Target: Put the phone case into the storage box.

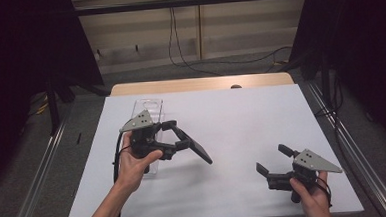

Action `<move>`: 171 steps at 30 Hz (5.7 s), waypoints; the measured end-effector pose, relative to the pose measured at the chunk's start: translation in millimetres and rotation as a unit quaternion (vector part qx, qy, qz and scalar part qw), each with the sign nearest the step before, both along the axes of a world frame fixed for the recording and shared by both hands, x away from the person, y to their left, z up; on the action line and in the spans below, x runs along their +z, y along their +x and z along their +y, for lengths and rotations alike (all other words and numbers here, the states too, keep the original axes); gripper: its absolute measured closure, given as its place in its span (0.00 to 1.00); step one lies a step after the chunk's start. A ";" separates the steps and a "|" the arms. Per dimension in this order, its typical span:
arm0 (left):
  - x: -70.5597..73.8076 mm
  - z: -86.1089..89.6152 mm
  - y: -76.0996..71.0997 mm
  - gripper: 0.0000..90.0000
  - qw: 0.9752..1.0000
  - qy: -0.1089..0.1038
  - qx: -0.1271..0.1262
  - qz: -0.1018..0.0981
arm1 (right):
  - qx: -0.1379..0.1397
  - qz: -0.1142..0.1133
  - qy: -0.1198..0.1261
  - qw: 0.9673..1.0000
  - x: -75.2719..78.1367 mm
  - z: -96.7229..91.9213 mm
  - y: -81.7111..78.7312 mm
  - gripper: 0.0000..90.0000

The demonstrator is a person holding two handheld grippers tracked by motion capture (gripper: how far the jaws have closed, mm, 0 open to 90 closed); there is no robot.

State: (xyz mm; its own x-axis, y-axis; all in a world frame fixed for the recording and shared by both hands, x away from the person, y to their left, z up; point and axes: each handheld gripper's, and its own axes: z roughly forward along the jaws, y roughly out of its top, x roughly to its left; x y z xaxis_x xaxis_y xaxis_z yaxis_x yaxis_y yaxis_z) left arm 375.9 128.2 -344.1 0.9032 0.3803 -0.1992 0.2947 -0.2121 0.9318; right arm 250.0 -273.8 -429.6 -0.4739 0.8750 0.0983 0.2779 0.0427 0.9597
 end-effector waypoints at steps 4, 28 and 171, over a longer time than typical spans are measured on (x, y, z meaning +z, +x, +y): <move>1.6 1.1 0.0 0.16 1.000 0.000 0.012 0.002 | -0.021 -0.012 -0.011 1.000 -0.8 -5.1 -2.8 0.00; 30.0 20.1 9.9 0.16 0.998 0.006 0.068 -0.007 | -0.045 0.001 -0.014 0.999 -8.3 -17.7 -8.0 0.00; 25.3 49.8 135.4 0.16 0.913 0.118 0.390 0.016 | -0.045 -0.001 -0.018 0.999 -15.5 -18.2 -8.8 0.00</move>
State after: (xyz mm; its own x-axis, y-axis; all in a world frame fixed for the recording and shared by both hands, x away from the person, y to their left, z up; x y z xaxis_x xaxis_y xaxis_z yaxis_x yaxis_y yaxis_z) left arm 511.3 178.1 -318.9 0.3349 0.9409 -0.0498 0.4689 -0.1206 0.8750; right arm 241.2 -292.0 -445.0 -0.3931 0.9172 0.0654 0.2793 0.0514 0.9588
